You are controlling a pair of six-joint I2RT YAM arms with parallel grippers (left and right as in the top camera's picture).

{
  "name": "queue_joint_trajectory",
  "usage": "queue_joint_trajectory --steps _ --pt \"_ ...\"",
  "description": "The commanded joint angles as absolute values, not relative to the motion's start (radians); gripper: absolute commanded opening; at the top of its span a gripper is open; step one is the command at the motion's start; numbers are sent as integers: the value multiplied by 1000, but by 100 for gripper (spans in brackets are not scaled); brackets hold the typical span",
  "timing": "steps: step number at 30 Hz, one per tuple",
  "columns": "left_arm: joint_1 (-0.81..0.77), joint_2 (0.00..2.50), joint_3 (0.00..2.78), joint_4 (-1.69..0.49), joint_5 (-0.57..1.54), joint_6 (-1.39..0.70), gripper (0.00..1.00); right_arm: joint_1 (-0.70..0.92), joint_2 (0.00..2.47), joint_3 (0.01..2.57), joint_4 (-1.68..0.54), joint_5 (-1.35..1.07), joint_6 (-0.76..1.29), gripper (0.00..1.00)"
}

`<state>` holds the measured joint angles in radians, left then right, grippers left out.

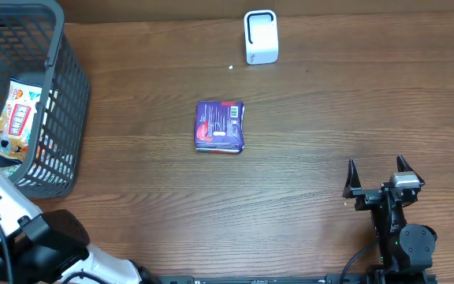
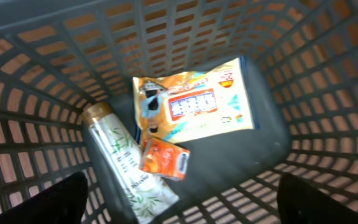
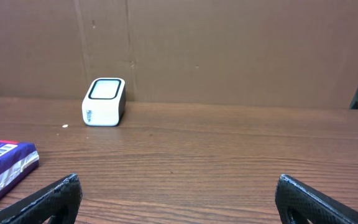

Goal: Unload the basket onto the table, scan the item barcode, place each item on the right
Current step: 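Reach into the basket toward the orange Kleenex tissue pack with left gripper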

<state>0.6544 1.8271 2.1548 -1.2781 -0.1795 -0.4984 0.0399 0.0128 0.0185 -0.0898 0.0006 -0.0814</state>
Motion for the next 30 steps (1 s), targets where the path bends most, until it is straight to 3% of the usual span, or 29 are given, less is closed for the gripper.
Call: queue_joint_trajectory --steps 1,6,11,30 --pt "648 1903 2146 -1277 -273 -494 89 39 3 8 -84 6 -76 100" --pt "648 1990 2146 -1290 -269 -494 90 39 3 8 -84 6 -76 100" --pt "645 2069 2146 -1305 -235 -484 83 39 3 8 -84 6 -76 100" --pt "633 2217 2145 -1422 -165 -471 72 39 3 8 -84 6 -76 100"
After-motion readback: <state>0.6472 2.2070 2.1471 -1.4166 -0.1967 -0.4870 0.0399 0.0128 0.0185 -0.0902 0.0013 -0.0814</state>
